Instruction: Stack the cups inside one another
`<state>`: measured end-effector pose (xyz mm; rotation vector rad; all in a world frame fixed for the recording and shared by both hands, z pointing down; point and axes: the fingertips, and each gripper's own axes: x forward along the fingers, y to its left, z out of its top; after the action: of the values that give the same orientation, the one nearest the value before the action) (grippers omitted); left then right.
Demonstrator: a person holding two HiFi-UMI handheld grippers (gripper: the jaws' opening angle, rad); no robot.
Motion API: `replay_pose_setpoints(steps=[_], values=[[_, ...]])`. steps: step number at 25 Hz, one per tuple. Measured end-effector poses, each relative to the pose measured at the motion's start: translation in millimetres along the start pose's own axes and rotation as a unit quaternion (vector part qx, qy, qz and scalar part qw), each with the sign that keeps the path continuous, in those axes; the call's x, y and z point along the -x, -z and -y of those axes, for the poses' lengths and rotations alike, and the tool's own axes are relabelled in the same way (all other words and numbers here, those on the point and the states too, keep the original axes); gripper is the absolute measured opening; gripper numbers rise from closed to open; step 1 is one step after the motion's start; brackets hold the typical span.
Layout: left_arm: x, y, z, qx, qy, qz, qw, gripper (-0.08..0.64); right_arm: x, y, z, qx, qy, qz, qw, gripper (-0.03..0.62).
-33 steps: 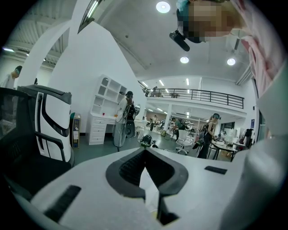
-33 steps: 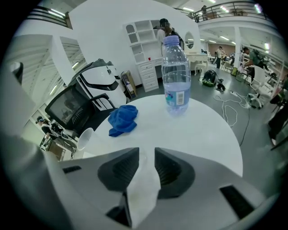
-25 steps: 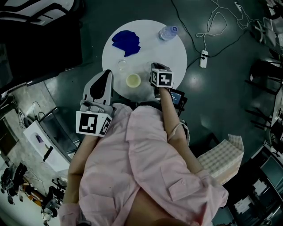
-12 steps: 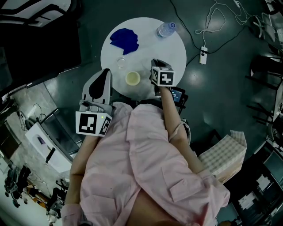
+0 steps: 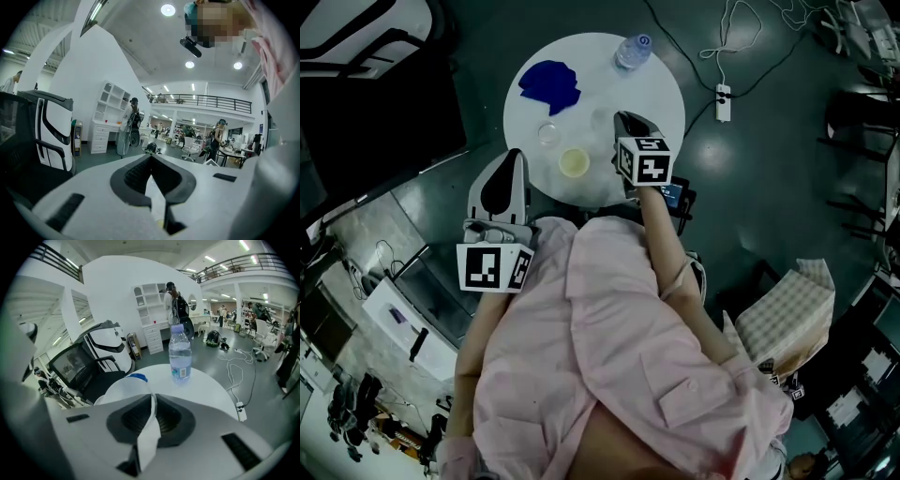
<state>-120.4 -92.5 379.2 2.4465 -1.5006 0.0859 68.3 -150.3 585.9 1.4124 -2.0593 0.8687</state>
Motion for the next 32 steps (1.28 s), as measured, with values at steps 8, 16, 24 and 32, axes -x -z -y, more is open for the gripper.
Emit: replay_pose_setpoints(steps=[8, 16, 24, 32], values=[[7.3, -2.5, 9.8, -0.013, 0.009, 0.008, 0.9999, 0.009, 40.8, -29.9, -15.7, 0.000, -0.006, 0.070, 0.998, 0.038], [21.3, 0.0, 18.1, -0.023, 0.017, 0.009, 0.9995, 0.009, 86.2, -48.6, -38.3, 0.016, -0.010, 0.130, 0.991, 0.038], [39.4, 1.0, 17.8, -0.031, 0.018, 0.014, 0.9992, 0.009, 134.2, -50.1, -51.6, 0.009, -0.007, 0.181, 0.983, 0.038], [49.3, 3.2, 14.1, -0.037, 0.026, 0.013, 0.9989, 0.009, 165.8, -45.1, -66.7, 0.001, -0.003, 0.212, 0.977, 0.038]])
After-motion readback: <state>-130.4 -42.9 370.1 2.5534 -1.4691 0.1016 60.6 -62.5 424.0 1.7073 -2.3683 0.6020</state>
